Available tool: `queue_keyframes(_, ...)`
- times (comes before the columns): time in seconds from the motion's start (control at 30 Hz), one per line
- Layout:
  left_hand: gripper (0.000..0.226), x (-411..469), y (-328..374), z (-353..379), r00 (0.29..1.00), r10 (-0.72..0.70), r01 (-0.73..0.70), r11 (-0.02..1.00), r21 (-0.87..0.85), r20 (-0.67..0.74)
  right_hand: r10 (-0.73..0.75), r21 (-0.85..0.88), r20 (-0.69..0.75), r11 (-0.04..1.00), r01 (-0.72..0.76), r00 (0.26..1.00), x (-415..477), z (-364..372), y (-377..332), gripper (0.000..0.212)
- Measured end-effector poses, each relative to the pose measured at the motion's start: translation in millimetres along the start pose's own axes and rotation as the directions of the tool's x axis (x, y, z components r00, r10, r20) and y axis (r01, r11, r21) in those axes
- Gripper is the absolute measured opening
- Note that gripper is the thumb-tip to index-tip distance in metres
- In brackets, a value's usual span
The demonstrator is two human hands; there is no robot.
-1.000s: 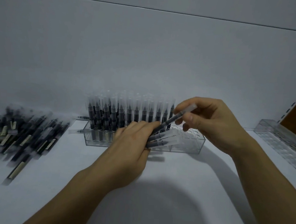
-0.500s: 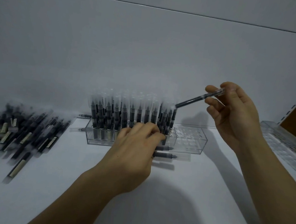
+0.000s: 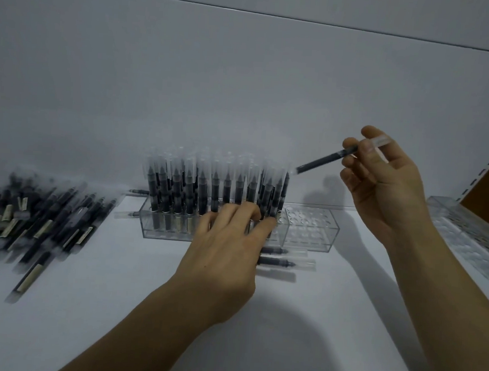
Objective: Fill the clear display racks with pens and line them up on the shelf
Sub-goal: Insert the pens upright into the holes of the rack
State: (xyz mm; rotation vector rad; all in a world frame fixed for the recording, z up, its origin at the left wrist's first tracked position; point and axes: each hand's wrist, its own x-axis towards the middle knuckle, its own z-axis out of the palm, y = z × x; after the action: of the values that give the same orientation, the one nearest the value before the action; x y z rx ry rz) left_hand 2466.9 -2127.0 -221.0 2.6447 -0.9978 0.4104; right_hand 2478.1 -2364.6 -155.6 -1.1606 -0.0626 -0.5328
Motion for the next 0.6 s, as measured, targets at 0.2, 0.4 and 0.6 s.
queue_keyframes(0.2, 0.059, 2, 1, -1, 0.998, -0.051, 0.052, 0.998, 0.027, -0.026, -0.118, -0.262, -0.065, 0.960, 0.097, 0.991, -3, 4, 11, 0.024)
queue_keyframes(0.4, 0.057, 1, -5, -1, 0.998, -0.066, 0.066, 0.997, 0.042, -0.019, -0.379, -0.494, 0.025, 0.800, 0.341, 0.925, -12, 19, 27, 0.035)
queue_keyframes(0.6, 0.058, 2, -4, -1, 0.998, -0.060, 0.061, 0.997, 0.045, -0.009, -0.474, -0.630, 0.160, 0.626, 0.459, 0.866, -15, 31, 42, 0.038)
